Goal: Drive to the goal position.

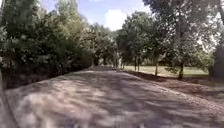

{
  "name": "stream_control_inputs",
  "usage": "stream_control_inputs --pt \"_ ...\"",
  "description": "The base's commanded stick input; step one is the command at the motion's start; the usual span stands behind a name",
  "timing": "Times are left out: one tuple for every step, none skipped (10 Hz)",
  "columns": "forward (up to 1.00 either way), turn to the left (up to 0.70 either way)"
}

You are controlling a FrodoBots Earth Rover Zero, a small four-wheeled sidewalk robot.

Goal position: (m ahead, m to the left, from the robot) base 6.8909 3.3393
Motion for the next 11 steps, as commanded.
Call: stream_control_inputs --pt "0.70 0.00" --pt "0.70 0.00" --pt "0.70 0.00" --pt "0.70 0.00" --pt "0.70 0.00" --pt "0.70 0.00" --pt "0.70 0.00" --pt "0.70 0.00" --pt "0.70 0.00" --pt "0.70 0.00" --pt "0.70 0.00"
